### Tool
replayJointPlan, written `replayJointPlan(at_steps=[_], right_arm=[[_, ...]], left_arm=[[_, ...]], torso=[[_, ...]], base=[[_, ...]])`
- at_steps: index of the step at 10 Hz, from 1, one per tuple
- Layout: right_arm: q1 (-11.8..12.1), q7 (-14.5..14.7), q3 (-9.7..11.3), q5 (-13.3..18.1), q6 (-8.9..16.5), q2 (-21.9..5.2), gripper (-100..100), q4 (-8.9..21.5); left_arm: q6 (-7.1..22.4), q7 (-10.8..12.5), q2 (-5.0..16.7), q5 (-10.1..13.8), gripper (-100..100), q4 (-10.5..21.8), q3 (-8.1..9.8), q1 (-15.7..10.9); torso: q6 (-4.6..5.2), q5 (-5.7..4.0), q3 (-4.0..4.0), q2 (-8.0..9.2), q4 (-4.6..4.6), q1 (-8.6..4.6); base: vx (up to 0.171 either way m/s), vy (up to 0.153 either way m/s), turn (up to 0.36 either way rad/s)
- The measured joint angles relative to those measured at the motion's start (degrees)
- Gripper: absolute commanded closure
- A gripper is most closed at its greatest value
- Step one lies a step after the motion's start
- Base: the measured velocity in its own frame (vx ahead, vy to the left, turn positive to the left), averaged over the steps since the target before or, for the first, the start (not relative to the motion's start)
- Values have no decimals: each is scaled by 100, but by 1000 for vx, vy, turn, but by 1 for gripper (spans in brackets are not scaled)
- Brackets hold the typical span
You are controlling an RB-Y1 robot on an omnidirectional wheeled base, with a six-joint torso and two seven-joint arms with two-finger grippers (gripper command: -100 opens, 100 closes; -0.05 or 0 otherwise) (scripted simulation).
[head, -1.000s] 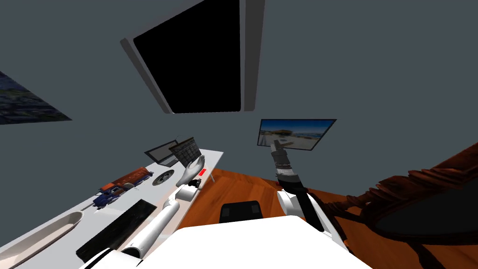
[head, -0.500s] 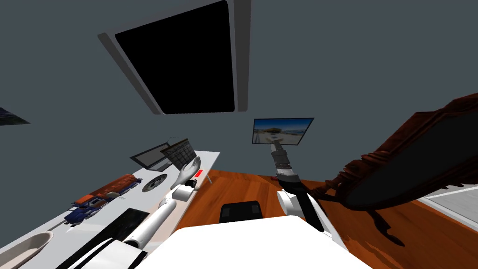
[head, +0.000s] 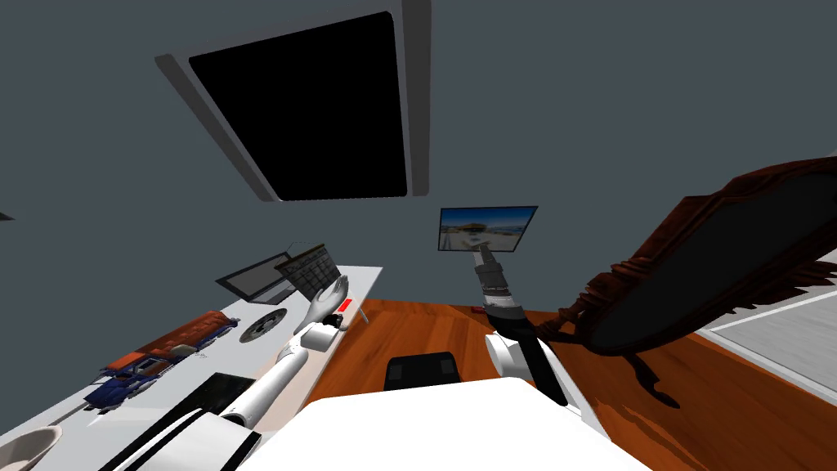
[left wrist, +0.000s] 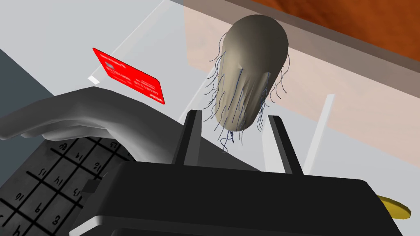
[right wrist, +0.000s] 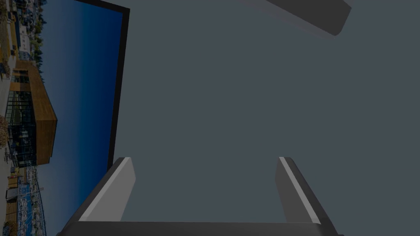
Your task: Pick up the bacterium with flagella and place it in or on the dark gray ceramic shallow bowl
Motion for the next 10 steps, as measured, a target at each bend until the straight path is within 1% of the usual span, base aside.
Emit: replayJointPlan(at_steps=[1, 2, 3, 4, 5, 6, 7, 8, 9, 10], right_arm=[[0, 0, 0, 0, 0, 0, 0, 0], [0, 0, 0, 0, 0, 0, 0, 0], [0, 0, 0, 0, 0, 0, 0, 0], [2, 0, -1, 0, 0, 0, 0, 0], [2, 0, -1, 0, 0, 0, 0, 0], [1, 0, 0, 0, 0, 0, 0, 0], [0, 0, 0, 0, 0, 0, 0, 0], [2, 0, -1, 0, 0, 0, 0, 0], [1, 0, 0, 0, 0, 0, 0, 0], [2, 0, -1, 0, 0, 0, 0, 0]], left_arm=[[-1, 0, 0, 0, 100, 0, 0, 0], [-1, 0, 0, 0, 0, -1, 0, -1], [-1, -1, 0, 0, 100, -1, 0, -1], [28, -39, -57, -69, 100, -116, 32, 72], [48, -199, -157, -97, 100, -171, 85, 131], [127, -326, -193, -118, 100, -318, 120, 196], [187, -372, -194, -124, 100, -431, 136, 228], [235, -508, -252, -134, 100, -596, 186, 305], [262, -597, -318, -190, 100, -684, 213, 335], [344, -722, -410, -267, 100, -871, 271, 432]], torso=[[0, 0, 0, 0, 0, 1], [-1, 0, 0, 0, 0, 1], [-1, 0, 0, 0, 0, 1], [-12, 1, -7, -10, -5, 1], [-16, 2, -19, -30, -11, 5], [-6, 1, -20, -34, -8, 4], [3, 3, -13, -23, -4, 4], [-8, 2, -15, -25, -7, 7], [-3, 2, -15, -24, -6, 5], [-7, 1, -17, -28, -9, 3]], base=[[0, 0, 0], [0, 0, 0], [49, 1, 218], [111, 4, 373], [93, -1, 234], [40, 4, 5], [68, 16, 187], [64, 5, 204], [81, 3, 256], [67, -7, 153]])
